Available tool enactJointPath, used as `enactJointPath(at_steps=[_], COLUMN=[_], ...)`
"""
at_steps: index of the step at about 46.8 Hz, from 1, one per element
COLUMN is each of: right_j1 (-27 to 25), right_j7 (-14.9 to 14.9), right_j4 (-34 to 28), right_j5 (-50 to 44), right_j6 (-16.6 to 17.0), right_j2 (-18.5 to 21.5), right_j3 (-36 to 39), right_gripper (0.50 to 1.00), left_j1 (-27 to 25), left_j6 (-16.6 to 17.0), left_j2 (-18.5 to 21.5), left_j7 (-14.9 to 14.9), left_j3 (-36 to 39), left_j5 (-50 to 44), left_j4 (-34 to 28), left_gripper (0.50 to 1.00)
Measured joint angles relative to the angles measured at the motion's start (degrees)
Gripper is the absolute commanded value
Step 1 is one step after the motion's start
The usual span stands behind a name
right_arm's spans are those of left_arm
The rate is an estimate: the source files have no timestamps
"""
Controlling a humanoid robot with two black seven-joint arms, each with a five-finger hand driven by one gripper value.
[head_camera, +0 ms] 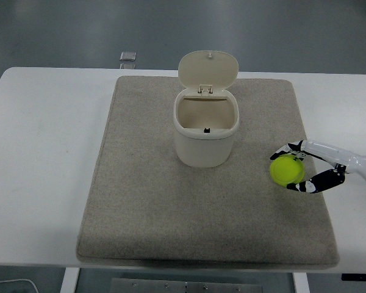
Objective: Pick up the tennis ball and place it in the box.
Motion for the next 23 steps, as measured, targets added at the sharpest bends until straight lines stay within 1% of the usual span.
enactJointPath(at_steps=[8,17,23], right_j1=[1.41,5.55,9.33], right_j7=[0.96,3.33,5.56], right_j4=[0.29,0.62,0.75], right_j5=[0.32,0.53,0.94], right_j6=[-2.12,-2.33,-2.09], right_j2=[-0.20,-0.39,-0.50], right_j3=[0.25,0.30,0.22], right_gripper=[0.500,0.500,0.500], left_j1=[0.01,0.01,0.02], left_j6=[0.00,0.00,0.00], left_j2=[0.00,0.00,0.00], left_j7=[0.01,0.02,0.02], left_j3=[0.00,0.00,0.00], left_j5=[0.00,0.00,0.00], left_j4=[0.00,0.00,0.00], left_gripper=[0.992,0.992,0.992])
